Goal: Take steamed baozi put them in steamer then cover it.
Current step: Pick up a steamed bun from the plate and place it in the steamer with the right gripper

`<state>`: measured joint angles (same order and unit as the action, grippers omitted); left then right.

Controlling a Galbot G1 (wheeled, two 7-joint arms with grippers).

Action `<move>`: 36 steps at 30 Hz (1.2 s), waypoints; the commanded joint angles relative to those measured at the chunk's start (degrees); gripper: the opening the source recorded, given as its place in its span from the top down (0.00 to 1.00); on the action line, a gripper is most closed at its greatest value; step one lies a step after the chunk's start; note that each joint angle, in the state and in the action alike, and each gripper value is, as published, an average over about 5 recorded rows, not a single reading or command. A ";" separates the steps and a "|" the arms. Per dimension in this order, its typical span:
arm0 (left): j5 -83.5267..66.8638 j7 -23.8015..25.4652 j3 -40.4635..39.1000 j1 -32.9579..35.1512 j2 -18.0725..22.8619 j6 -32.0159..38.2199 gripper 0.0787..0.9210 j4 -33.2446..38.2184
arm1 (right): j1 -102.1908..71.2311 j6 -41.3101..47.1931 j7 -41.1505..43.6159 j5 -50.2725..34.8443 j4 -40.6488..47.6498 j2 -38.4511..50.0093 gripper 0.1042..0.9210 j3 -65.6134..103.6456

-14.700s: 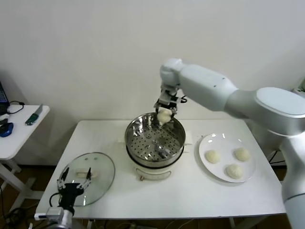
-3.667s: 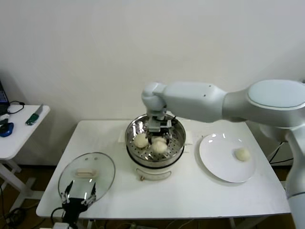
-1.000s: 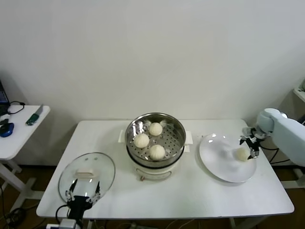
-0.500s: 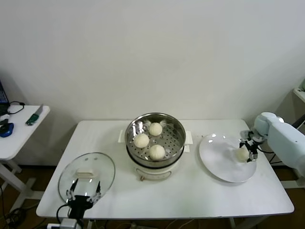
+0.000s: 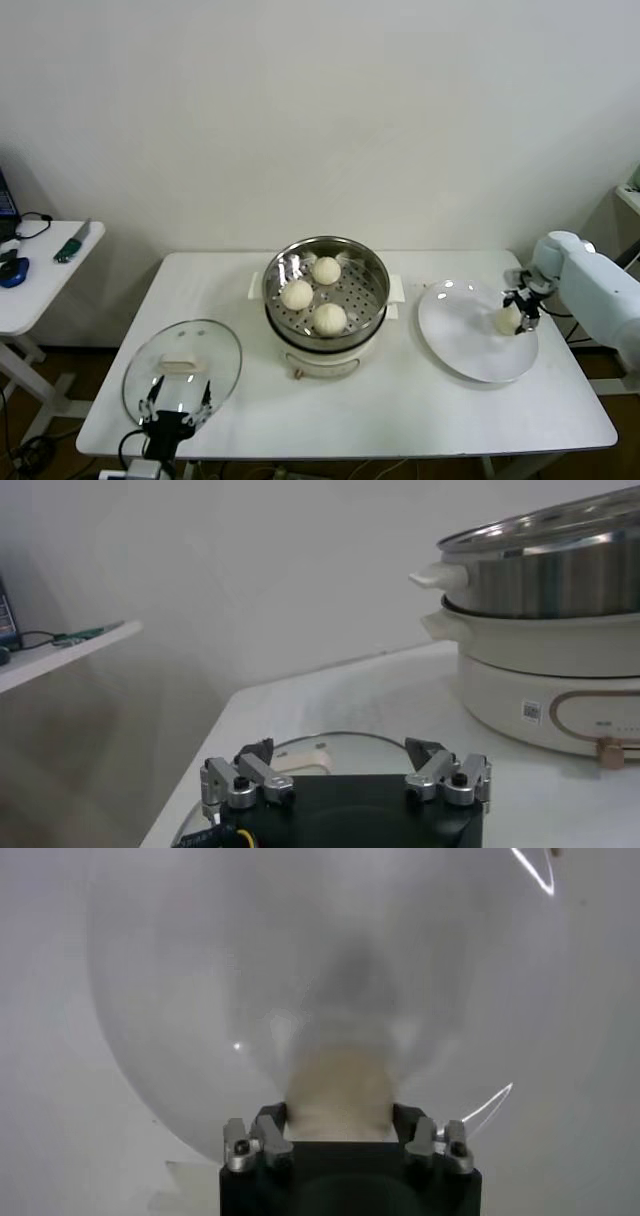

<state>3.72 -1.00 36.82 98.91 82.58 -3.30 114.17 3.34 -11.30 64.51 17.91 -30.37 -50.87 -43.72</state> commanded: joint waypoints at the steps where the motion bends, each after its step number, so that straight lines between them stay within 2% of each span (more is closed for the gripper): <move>1: -0.02 0.13 -0.09 0.10 0.11 -0.13 0.12 0.30 | 5.32 2.21 0.38 -8.58 -1.64 0.69 0.30 -7.75; 11: -0.16 1.87 -1.28 0.48 0.63 -0.73 0.12 1.74 | 32.73 13.92 -1.66 -46.97 -15.07 -1.61 0.30 -41.52; 18: 0.64 2.18 -2.54 0.72 0.13 -1.59 0.12 3.69 | 46.03 19.94 -4.92 -66.50 -25.80 -8.75 0.29 -55.69; 28: 0.45 2.27 -3.70 0.61 -0.77 -0.83 0.12 5.97 | 49.90 24.85 -10.35 -79.88 -33.90 -18.94 0.29 -63.14; 36: 0.55 2.10 -4.60 0.66 -1.56 0.10 0.12 6.12 | 47.17 26.00 -13.83 -81.69 -34.83 -24.07 0.29 -66.94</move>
<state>4.32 1.14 32.80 99.60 81.38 -3.85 119.57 47.99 11.08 55.04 -52.91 -60.08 -67.15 -101.41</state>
